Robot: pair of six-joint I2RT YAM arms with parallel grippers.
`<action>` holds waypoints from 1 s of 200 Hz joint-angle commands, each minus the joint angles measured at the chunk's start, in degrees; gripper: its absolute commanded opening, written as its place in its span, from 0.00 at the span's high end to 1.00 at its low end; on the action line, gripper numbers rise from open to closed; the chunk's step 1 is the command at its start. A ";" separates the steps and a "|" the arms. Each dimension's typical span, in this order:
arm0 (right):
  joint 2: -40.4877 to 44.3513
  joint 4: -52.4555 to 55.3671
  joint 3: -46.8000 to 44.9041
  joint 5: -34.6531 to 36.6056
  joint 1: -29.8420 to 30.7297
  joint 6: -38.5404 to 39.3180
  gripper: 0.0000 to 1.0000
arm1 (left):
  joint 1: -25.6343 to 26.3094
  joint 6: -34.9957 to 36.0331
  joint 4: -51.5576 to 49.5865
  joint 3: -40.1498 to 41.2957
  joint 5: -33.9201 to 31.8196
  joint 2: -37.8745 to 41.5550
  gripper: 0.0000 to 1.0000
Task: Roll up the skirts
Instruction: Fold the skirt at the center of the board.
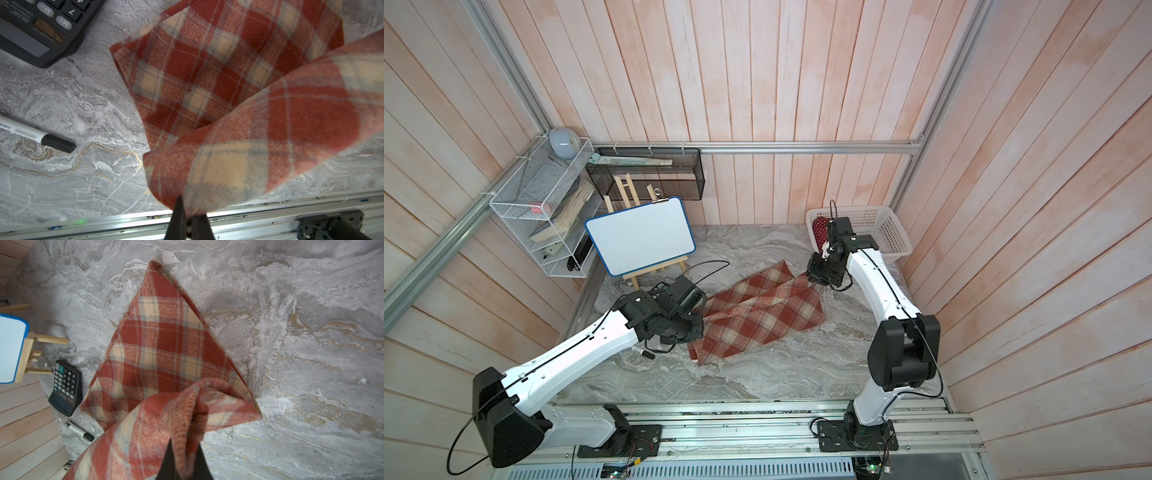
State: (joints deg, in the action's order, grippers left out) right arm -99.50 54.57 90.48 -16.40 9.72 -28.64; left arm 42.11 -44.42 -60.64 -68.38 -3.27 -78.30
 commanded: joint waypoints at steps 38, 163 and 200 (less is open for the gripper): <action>-10.80 -3.53 11.23 -1.75 -0.06 4.27 1.00 | -5.66 1.84 7.21 4.52 4.84 -2.72 0.97; -20.52 -13.12 14.19 -6.61 1.17 4.32 0.83 | -10.80 1.45 10.55 5.34 0.66 -11.60 0.80; -19.29 -20.01 14.08 -2.20 3.33 5.84 0.02 | -11.44 -2.30 4.72 0.49 -11.75 -11.75 0.00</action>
State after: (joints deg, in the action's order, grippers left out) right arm -119.87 41.93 104.03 -21.91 11.44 -24.77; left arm 31.57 -44.45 -52.10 -64.07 -5.45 -90.63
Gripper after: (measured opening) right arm 0.749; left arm 0.774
